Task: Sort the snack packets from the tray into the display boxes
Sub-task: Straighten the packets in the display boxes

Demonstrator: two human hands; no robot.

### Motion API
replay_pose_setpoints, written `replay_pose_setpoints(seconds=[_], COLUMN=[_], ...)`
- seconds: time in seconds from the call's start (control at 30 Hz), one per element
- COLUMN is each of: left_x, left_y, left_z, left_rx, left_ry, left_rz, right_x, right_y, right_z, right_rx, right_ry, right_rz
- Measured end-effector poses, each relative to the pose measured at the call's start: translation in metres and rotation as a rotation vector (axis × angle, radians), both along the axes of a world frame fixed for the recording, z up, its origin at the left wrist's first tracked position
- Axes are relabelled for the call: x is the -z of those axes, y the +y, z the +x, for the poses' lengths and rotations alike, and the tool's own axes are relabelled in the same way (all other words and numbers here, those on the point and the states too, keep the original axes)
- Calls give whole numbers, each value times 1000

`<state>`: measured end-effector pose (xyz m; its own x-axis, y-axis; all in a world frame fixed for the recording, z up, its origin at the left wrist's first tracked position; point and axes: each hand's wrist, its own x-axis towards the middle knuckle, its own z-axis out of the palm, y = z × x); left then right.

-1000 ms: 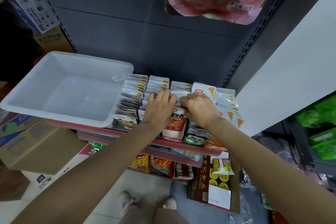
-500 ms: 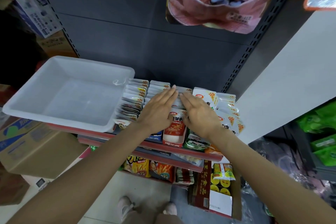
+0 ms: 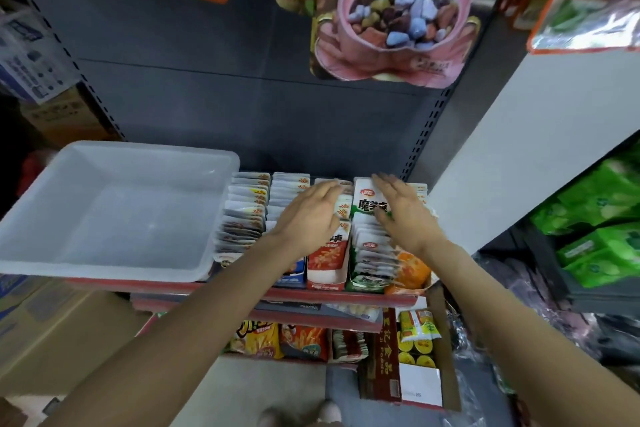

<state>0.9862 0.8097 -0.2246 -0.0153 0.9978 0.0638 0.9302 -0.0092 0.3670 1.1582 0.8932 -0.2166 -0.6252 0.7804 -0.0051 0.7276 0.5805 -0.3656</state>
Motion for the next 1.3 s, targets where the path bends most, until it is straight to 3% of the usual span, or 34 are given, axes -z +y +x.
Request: replay_pose_setpoints(seconds=[0.17, 0.4, 0.53, 0.73, 0.83, 0.93, 1.13, 1.3], left_x=[-6, -6, -2, 9, 6, 3, 0, 2], left_y=[9, 26, 28, 28, 27, 30, 31, 44], left_z=[15, 41, 43, 44, 44, 46, 51, 55], left_rx=[49, 75, 59, 47, 23, 19, -118, -119], left_ry=[-98, -133, -44, 144, 68, 14, -146, 97], left_rz=[-32, -105, -3, -12, -41, -98, -17, -82], right_x=[-3, 0, 11, 25, 23, 18, 18, 16], right_y=[1, 4, 14, 23, 30, 36, 27, 31], right_z=[12, 31, 39, 31, 31, 31, 36, 38], right_rx=[77, -11, -91, -239, -233, -116, -163, -190], right_ry=[144, 274, 316, 211, 304, 259, 347, 371], right_rz=[-28, 49, 0, -38, -71, -162, -142, -191])
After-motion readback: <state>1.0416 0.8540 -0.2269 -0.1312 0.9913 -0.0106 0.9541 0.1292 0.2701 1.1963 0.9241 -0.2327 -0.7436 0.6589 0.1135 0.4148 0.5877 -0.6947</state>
